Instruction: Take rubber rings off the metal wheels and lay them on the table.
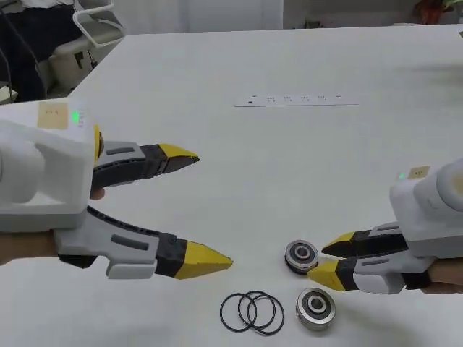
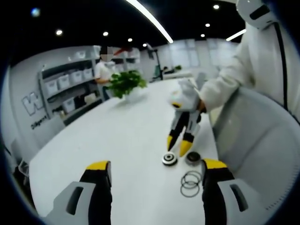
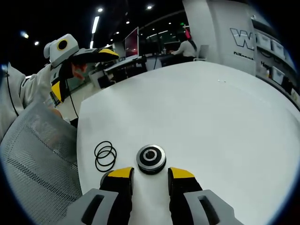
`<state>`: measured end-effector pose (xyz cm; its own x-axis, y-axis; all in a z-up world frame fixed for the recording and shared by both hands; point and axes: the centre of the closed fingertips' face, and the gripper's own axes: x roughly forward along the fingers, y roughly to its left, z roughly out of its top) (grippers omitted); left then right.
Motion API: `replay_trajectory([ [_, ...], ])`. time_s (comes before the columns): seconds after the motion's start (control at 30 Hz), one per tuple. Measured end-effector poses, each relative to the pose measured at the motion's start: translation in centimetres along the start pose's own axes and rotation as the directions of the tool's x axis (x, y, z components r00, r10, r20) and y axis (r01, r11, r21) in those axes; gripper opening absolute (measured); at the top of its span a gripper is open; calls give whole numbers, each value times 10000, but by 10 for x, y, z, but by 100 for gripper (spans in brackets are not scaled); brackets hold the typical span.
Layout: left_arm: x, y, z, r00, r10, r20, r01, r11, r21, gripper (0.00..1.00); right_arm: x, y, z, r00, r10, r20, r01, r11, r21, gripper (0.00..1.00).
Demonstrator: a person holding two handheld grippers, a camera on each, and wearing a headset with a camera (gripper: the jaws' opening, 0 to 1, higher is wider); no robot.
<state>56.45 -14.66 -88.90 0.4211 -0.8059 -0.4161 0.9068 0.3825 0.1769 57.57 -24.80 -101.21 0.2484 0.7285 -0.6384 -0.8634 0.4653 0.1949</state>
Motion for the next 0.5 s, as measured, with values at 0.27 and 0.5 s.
replay_trajectory([
  [0.27, 27, -1, 10, 9991, -406, 151, 400, 9985, 370, 69, 1, -2, 2, 10000, -20, 91, 20, 10000, -50, 24],
  [0.5, 52, -5, 14, 9961, -847, 229, 832, 9947, 600, 58, 3, -2, -1, 10000, 14, -23, -15, 9998, -183, 22],
])
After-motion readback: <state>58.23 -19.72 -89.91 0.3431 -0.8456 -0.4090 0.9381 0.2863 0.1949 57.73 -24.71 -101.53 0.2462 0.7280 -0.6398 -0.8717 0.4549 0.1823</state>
